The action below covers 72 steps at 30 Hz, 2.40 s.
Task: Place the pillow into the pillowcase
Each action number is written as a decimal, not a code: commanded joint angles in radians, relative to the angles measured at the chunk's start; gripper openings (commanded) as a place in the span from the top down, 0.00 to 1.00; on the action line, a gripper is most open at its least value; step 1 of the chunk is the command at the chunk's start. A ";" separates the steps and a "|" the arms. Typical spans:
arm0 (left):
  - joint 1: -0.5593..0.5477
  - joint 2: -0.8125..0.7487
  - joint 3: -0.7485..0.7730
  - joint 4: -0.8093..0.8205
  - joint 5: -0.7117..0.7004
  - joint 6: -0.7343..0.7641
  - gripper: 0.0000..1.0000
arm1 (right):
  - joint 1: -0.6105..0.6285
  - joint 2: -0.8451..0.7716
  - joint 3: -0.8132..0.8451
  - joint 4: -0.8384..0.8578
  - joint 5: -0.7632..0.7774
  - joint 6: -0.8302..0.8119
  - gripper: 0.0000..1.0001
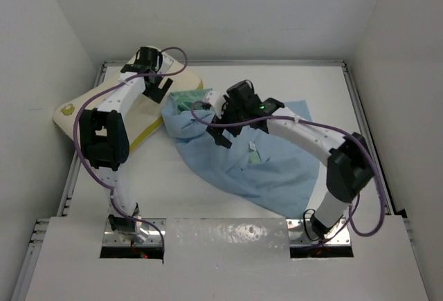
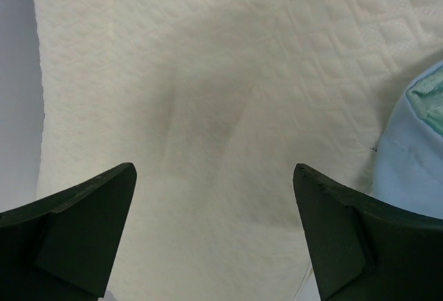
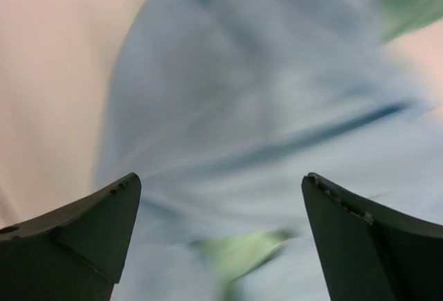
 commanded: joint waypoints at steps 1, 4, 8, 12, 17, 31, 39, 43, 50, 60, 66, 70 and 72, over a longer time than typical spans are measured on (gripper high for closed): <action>0.016 -0.036 0.082 -0.010 0.010 -0.059 0.04 | -0.044 -0.105 -0.036 0.316 0.065 -0.060 0.01; 0.027 -0.057 0.098 -0.039 0.001 -0.082 0.03 | -0.044 0.008 0.038 0.393 0.108 -0.084 0.01; 0.041 -0.120 0.047 -0.040 -0.008 -0.086 0.03 | -0.031 0.252 0.260 0.231 0.007 -0.095 0.01; 0.057 -0.155 -0.007 -0.022 -0.036 -0.093 0.02 | 0.046 0.320 0.296 0.347 -0.038 -0.088 0.01; 0.096 -0.139 0.021 -0.062 -0.047 -0.124 0.01 | 0.111 0.409 0.379 0.461 0.011 0.052 0.25; 0.125 -0.140 0.033 -0.043 -0.019 -0.119 0.01 | -0.538 0.164 0.290 0.181 0.877 0.736 0.93; 0.125 -0.123 0.059 -0.088 0.001 -0.127 0.02 | -0.568 0.244 0.512 -0.213 0.850 0.493 0.01; 0.124 -0.123 0.053 -0.095 0.006 -0.136 0.01 | -0.379 -0.069 0.051 0.247 0.806 0.163 0.04; 0.124 -0.131 0.052 -0.118 0.018 -0.145 0.02 | -0.239 -0.182 -0.139 0.108 0.441 0.392 0.57; 0.124 -0.145 0.039 -0.149 0.029 -0.148 0.02 | -0.090 -0.157 -0.316 0.036 0.297 0.504 0.34; 0.125 -0.180 -0.030 -0.114 0.019 -0.145 0.02 | -0.031 -0.151 -0.411 0.122 0.260 0.508 0.94; 0.124 -0.169 -0.021 -0.120 0.019 -0.156 0.02 | 0.018 0.013 -0.171 0.123 0.116 0.405 1.00; 0.124 -0.174 -0.016 -0.123 0.021 -0.155 0.02 | 0.018 0.118 -0.022 0.126 0.075 0.415 1.00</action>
